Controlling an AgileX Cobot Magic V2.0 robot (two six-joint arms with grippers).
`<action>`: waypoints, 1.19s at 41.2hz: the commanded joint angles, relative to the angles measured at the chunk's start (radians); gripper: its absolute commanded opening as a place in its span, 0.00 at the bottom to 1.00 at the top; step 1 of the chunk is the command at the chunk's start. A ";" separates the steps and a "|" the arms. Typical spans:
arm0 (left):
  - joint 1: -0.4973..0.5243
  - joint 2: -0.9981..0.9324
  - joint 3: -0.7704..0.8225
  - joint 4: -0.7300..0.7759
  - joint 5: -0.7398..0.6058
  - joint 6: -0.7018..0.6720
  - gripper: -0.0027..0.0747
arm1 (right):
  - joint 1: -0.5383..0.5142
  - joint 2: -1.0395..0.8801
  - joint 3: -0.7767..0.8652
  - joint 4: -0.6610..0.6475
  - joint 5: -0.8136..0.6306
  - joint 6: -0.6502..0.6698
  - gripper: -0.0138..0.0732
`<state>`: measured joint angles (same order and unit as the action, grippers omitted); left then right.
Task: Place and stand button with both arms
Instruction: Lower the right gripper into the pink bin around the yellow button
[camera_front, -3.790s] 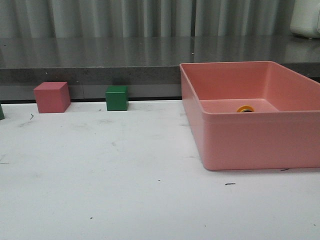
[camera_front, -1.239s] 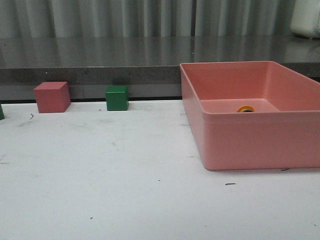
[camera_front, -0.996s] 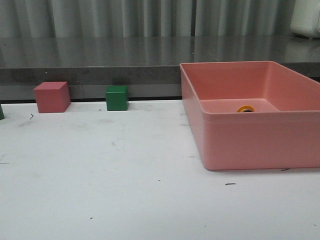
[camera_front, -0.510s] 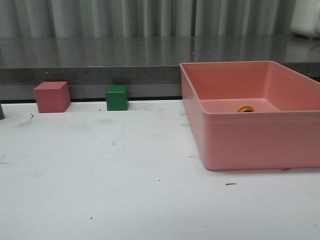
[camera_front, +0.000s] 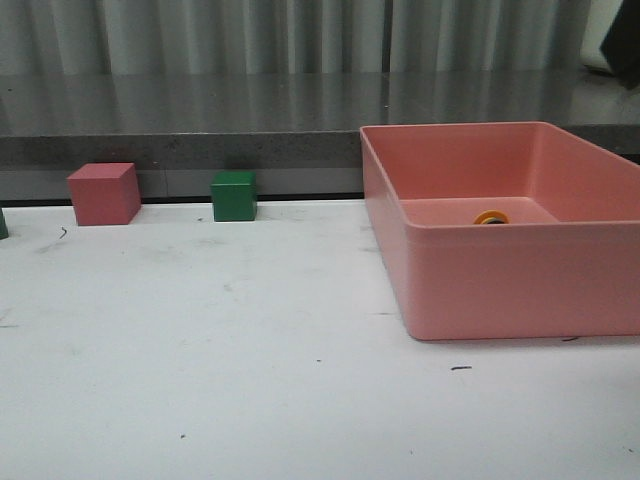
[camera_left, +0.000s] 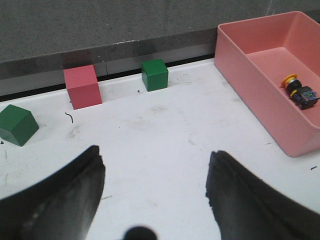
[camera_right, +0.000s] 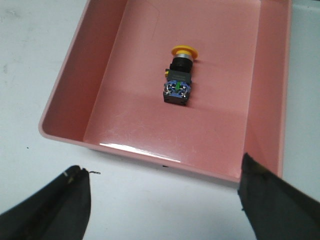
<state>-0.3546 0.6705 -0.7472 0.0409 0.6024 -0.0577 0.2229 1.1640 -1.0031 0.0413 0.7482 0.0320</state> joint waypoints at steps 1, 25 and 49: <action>-0.013 0.004 -0.039 -0.006 -0.078 -0.001 0.60 | 0.000 0.074 -0.099 0.002 -0.027 -0.002 0.87; -0.013 0.004 -0.039 -0.006 -0.078 -0.001 0.60 | -0.004 0.656 -0.554 -0.079 0.182 0.102 0.87; -0.013 0.004 -0.039 -0.006 -0.078 -0.001 0.60 | -0.023 0.917 -0.723 -0.096 0.220 0.165 0.87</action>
<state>-0.3578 0.6705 -0.7472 0.0409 0.6024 -0.0577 0.2063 2.1236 -1.6898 -0.0436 0.9729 0.1965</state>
